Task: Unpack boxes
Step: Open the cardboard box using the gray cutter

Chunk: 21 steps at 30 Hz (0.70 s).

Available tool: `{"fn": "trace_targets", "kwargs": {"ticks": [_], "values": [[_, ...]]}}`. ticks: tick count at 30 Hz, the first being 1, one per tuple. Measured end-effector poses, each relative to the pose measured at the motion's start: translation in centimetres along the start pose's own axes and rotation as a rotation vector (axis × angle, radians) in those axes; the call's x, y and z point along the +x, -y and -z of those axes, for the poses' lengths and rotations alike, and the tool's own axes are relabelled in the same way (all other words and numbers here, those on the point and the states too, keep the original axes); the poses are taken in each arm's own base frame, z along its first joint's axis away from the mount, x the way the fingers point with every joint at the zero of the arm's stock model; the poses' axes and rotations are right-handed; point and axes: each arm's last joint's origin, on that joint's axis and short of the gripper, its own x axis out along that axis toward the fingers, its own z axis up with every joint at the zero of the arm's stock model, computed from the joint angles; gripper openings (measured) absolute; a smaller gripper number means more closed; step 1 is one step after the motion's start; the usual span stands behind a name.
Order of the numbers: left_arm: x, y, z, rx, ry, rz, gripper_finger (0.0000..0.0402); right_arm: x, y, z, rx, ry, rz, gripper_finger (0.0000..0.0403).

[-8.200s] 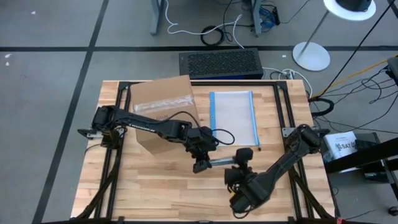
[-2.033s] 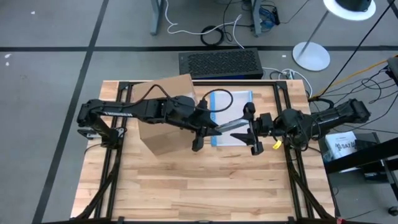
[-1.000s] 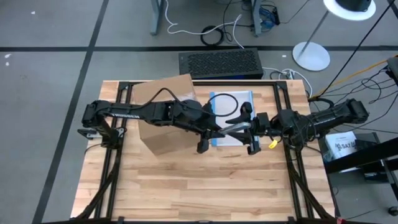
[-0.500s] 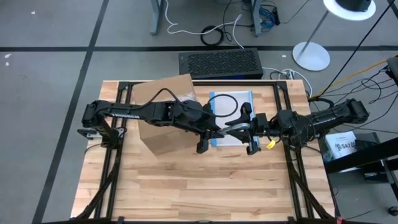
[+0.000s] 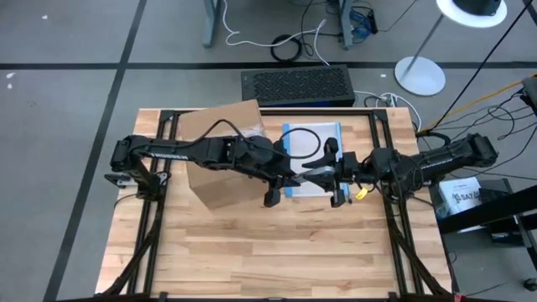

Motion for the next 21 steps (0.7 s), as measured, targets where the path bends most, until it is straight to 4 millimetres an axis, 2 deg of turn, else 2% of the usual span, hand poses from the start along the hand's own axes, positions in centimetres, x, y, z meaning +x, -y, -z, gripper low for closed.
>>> {"fn": "trace_targets", "kwargs": {"ticks": [9, 17, 21], "values": [[0.00, 0.00, -0.05, 0.001, 0.005, 0.000, 0.0066, -0.01, 0.00, 0.01, 0.000, -0.002, 0.001, 0.0128], [0.00, -0.03, -0.05, 0.004, 0.005, -0.006, 0.0066, -0.01, 0.03, 0.04, -0.012, -0.005, 0.014, 0.0077], [0.00, -0.07, -0.05, 0.007, 0.006, -0.012, 0.0066, -0.02, 0.05, 0.04, -0.013, -0.005, 0.019, 0.0071]]}}
